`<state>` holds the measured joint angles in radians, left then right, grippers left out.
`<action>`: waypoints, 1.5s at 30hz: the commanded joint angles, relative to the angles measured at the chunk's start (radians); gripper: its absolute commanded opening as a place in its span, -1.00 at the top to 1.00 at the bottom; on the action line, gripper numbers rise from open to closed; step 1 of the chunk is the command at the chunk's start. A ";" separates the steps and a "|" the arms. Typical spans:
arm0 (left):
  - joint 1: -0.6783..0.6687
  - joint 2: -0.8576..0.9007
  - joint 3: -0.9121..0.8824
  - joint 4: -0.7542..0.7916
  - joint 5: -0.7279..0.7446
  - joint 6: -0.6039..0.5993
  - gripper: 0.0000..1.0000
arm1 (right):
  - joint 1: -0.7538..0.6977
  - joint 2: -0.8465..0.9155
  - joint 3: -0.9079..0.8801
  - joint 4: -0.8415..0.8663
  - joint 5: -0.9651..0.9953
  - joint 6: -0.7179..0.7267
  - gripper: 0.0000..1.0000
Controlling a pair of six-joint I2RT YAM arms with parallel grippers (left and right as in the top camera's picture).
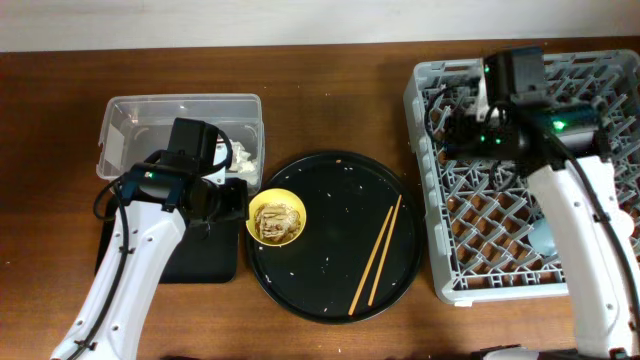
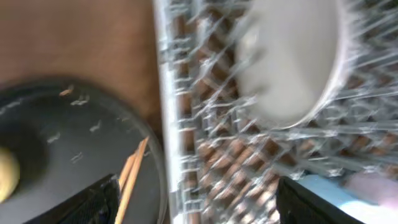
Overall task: Sort waste into correct bins and load items into the dishwasher rack
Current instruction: 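Lift the white plate and stand it in the rack, then grasp the yellow bowl with the left gripper and lift it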
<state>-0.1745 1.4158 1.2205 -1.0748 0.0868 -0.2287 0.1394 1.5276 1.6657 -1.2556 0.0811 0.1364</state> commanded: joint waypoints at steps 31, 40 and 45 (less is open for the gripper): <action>-0.464 0.329 0.040 0.227 -0.164 -0.083 -0.16 | 0.005 0.033 -0.116 -0.147 -0.201 -0.001 -0.83; -0.467 0.447 0.004 0.265 -0.204 -0.123 -0.14 | 0.005 0.033 -0.116 -0.148 -0.202 0.000 -0.84; -0.467 0.475 0.004 0.270 -0.181 -0.122 0.66 | 0.005 0.033 -0.116 -0.152 -0.202 -0.001 -0.84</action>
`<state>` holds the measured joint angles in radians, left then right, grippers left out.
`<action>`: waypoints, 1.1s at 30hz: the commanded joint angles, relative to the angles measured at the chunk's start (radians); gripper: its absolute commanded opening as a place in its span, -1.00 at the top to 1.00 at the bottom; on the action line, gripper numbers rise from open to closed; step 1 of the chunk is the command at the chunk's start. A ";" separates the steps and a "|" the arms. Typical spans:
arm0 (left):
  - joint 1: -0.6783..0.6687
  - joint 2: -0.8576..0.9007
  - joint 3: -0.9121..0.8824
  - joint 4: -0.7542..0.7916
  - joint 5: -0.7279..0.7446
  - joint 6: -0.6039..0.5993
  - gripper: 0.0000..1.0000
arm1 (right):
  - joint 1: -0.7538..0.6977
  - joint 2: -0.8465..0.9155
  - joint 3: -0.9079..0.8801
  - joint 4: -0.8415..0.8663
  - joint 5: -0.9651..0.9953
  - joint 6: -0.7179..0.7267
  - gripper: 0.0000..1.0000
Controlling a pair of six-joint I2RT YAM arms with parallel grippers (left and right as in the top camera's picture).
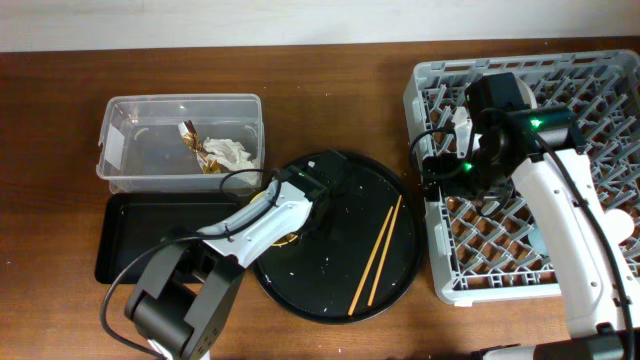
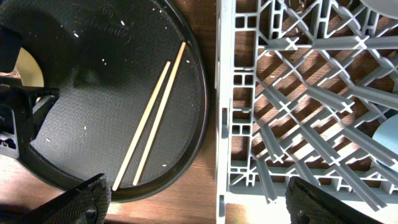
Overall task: Sort waste into correct bins and load items into the dishwasher rack
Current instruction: 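Grasp the yellow bowl with the left gripper and lift it, then tip the yellow bowl to dump scraps onto the black tray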
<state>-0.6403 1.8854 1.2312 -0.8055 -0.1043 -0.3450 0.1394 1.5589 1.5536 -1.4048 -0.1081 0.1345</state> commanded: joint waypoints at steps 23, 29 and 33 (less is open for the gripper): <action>0.709 -0.448 -0.064 -0.245 0.746 0.431 0.99 | 0.005 0.002 -0.004 -0.021 -0.012 -0.052 -1.00; 1.056 -0.406 -0.291 -0.113 1.109 0.575 0.99 | 0.004 0.002 -0.004 -0.021 -0.012 -0.051 -1.00; 1.126 -0.301 -0.310 -0.111 1.223 0.650 1.00 | 0.005 0.002 -0.004 -0.026 -0.012 -0.051 -1.00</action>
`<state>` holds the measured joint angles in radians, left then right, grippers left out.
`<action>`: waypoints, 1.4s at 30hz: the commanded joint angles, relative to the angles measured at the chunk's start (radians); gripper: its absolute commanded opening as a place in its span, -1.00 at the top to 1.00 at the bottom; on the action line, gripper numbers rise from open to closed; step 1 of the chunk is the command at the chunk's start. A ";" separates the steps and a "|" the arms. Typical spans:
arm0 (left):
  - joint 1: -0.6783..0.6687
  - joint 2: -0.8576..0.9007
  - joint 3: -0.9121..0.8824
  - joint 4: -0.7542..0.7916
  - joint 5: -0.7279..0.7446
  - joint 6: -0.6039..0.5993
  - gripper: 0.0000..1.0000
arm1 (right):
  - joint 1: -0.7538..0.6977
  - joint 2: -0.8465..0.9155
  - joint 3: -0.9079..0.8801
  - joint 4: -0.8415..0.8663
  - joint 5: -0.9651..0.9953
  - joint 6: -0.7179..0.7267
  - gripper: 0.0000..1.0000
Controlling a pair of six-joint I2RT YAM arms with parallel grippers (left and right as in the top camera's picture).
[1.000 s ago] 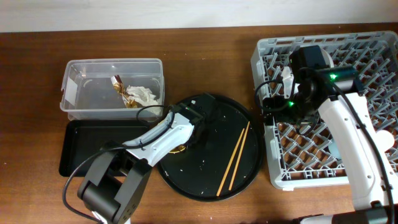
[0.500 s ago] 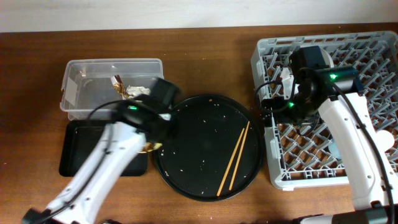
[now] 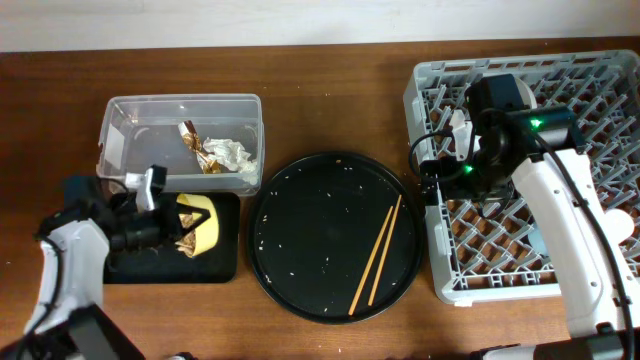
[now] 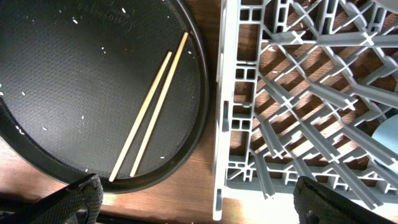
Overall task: Sort waste into correct bins and load items into the dishwasher rack
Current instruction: 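Tip the yellow bowl to dump scraps onto the black tray, then set the empty yellow bowl on the round black tray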
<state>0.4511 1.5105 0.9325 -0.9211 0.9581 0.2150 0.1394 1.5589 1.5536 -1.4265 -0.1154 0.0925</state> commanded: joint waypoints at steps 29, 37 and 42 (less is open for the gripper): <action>0.153 0.241 -0.010 0.013 0.613 0.143 1.00 | 0.005 0.002 -0.004 -0.014 -0.005 -0.010 -0.99; 0.026 0.130 -0.006 -0.045 0.558 0.130 1.00 | 0.005 0.002 -0.004 -0.014 -0.005 -0.010 -0.99; -0.379 0.019 0.048 0.084 0.197 -0.013 1.00 | 0.005 0.002 -0.004 -0.014 -0.005 -0.010 -0.98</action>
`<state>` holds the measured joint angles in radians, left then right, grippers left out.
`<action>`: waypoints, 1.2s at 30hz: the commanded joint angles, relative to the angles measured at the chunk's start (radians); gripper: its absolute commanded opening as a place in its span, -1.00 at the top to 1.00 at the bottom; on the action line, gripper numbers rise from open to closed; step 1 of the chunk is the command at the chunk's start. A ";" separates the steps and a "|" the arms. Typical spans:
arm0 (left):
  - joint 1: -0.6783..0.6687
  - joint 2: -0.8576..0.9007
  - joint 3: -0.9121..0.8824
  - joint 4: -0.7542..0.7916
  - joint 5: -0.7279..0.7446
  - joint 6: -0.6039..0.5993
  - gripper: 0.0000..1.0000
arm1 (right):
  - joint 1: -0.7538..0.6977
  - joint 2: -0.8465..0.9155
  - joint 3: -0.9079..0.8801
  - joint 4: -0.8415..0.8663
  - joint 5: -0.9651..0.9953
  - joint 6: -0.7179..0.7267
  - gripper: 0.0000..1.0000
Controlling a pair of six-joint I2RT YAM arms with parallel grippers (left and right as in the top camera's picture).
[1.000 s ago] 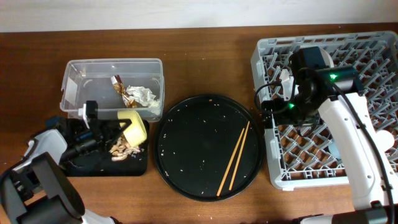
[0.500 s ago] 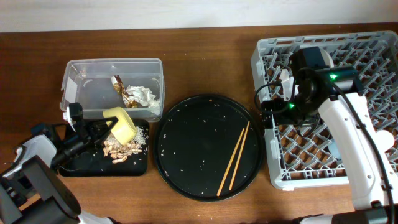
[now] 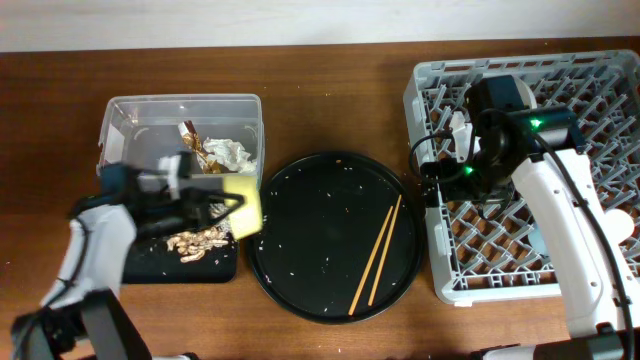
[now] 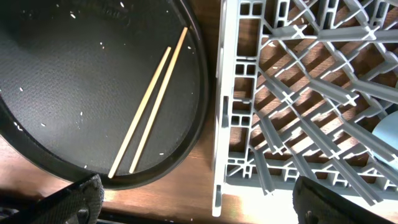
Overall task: Sort waste into correct bins and load items into the dishwasher rack
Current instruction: 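Set the empty yellow bowl on the round black tray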
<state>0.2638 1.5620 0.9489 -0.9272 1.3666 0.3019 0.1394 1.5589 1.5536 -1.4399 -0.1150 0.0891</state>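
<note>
In the overhead view my left gripper [image 3: 218, 206] is shut on the yellow bowl [image 3: 245, 205]. The bowl is tipped on edge at the right end of the black rectangular tray [image 3: 215, 268]. A heap of food scraps [image 3: 195, 243] lies on that tray. Two wooden chopsticks [image 3: 378, 250] [image 4: 148, 113] lie side by side on the round black plate [image 3: 310, 260] [image 4: 62, 93]. My right gripper [image 3: 440, 180] [image 4: 208, 208] hangs open over the left edge of the grey dishwasher rack [image 3: 425, 250] [image 4: 224, 124], nothing between its fingers.
A clear plastic bin [image 3: 125, 125] behind the tray holds crumpled wrappers [image 3: 215, 152]. A pale blue item [image 3: 540, 238] [image 4: 387, 134] sits in the rack. Bare brown table [image 3: 330, 90] lies between plate and rack and along the back.
The food that was in the yellow bowl now lies on the black tray. My left gripper and the bowl have shifted right to the tray's right end. The right arm has barely moved.
The yellow bowl, full of food, first stood on the round plate with my left gripper at it, while my right gripper was over a white bowl in the rack. Then the right gripper hung at the rack's left edge. Later the bowl was tilted over the tray; now it is emptied.
</note>
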 commanded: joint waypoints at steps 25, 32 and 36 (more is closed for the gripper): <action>-0.825 -0.039 0.071 0.417 -1.188 -0.491 -0.18 | 0.005 0.002 -0.004 0.031 -0.031 -0.006 -0.97; -0.402 -0.347 0.070 0.054 -1.188 -0.556 -0.46 | 0.107 0.039 -0.006 0.124 -0.139 -0.003 -0.80; -0.269 -0.360 0.069 0.010 -1.188 -0.556 -0.63 | 0.215 0.188 -0.006 0.137 -0.136 0.075 -0.48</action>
<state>-0.0566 1.2079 1.0119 -0.9009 0.1745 -0.2481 0.3248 1.6867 1.5528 -1.3064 -0.2398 0.1146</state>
